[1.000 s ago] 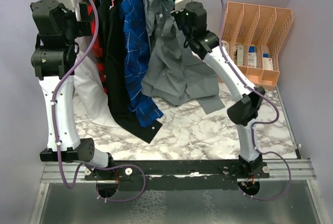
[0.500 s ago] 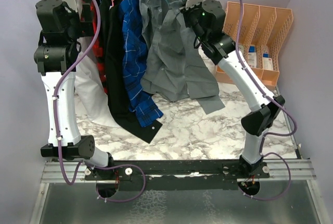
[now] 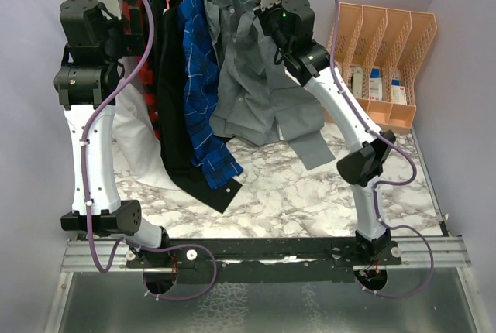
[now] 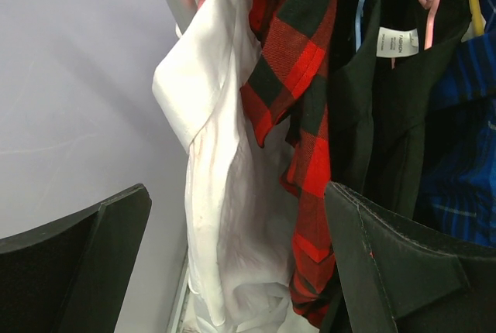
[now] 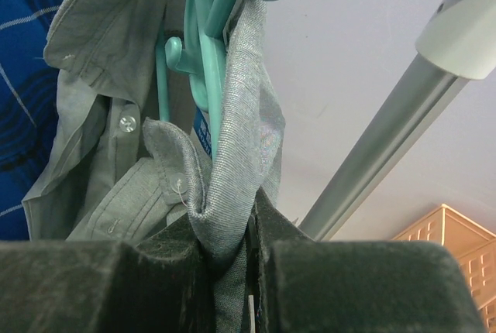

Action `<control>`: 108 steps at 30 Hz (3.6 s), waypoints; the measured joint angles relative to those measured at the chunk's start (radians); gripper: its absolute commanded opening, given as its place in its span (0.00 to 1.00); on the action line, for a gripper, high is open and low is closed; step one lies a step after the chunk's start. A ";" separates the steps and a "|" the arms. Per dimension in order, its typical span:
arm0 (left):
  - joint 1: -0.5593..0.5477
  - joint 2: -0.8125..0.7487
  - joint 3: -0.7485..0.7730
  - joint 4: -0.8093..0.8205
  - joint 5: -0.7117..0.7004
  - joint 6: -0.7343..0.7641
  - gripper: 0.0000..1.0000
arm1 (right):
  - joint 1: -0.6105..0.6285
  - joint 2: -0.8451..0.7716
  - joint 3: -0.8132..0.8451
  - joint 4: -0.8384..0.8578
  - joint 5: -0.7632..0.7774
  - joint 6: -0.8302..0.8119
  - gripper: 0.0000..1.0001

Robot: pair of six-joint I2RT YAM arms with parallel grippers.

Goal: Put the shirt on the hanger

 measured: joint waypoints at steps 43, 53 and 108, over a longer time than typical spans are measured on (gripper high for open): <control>-0.063 0.060 -0.069 -0.015 -0.002 0.026 0.96 | -0.013 -0.024 -0.114 0.065 0.175 -0.062 0.83; -0.065 0.047 -0.121 -0.021 -0.016 0.031 0.97 | 0.010 -0.389 -0.421 0.105 0.088 0.010 0.84; 0.315 -0.740 -1.170 0.161 0.436 -0.099 0.99 | 0.018 -1.555 -1.695 0.103 -0.115 0.644 1.00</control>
